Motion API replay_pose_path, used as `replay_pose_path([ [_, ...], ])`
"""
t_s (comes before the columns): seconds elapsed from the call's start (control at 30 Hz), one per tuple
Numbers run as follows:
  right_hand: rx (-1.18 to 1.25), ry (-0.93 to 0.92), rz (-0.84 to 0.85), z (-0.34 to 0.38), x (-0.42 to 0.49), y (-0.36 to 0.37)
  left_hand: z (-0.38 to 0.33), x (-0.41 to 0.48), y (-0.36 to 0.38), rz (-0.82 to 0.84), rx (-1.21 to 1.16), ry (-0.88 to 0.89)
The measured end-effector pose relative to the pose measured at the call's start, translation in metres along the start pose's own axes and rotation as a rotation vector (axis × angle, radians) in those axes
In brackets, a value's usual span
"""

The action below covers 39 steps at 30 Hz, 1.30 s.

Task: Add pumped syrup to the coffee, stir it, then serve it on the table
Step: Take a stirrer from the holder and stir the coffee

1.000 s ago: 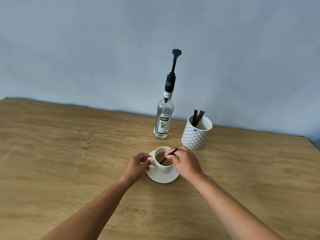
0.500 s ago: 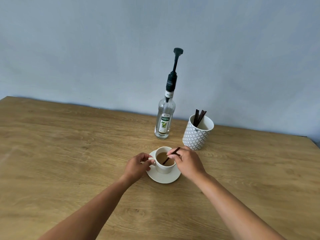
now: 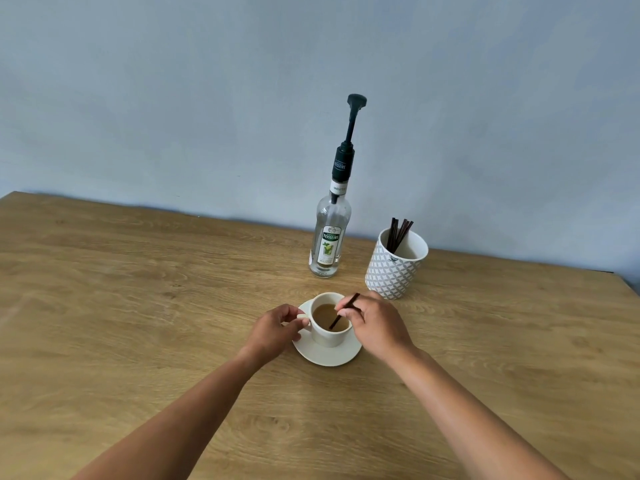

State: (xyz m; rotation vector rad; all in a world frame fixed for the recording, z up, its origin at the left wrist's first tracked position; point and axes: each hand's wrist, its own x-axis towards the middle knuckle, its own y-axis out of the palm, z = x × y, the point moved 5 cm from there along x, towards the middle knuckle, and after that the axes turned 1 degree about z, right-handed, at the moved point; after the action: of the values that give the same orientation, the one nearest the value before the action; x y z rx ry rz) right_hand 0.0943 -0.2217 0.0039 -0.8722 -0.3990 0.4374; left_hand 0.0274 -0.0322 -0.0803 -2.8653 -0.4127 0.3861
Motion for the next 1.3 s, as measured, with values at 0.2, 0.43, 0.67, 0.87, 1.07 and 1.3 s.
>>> replay_pose_path([
  [0.2,-0.024,0.014,-0.028,0.004,0.004,0.006,-0.001,0.002,0.0,0.009,0.008,-0.015],
  [0.43,-0.135,0.004,-0.032,-0.003,0.001,-0.004,-0.002,0.002,-0.001,0.016,0.017,-0.001],
  [0.67,0.013,0.015,0.008,0.012,0.0,0.009,-0.004,0.001,-0.001,0.011,0.022,-0.003],
  [0.87,-0.175,-0.055,-0.097,0.013,0.002,-0.003,-0.005,0.001,-0.003,0.017,0.064,-0.003],
  [1.07,-0.031,0.015,0.008,0.004,-0.003,0.002,-0.005,0.002,-0.004,0.027,0.068,0.001],
  [1.3,-0.098,0.02,0.0,0.006,0.0,0.008,-0.007,0.003,-0.005,0.054,0.069,-0.023],
])
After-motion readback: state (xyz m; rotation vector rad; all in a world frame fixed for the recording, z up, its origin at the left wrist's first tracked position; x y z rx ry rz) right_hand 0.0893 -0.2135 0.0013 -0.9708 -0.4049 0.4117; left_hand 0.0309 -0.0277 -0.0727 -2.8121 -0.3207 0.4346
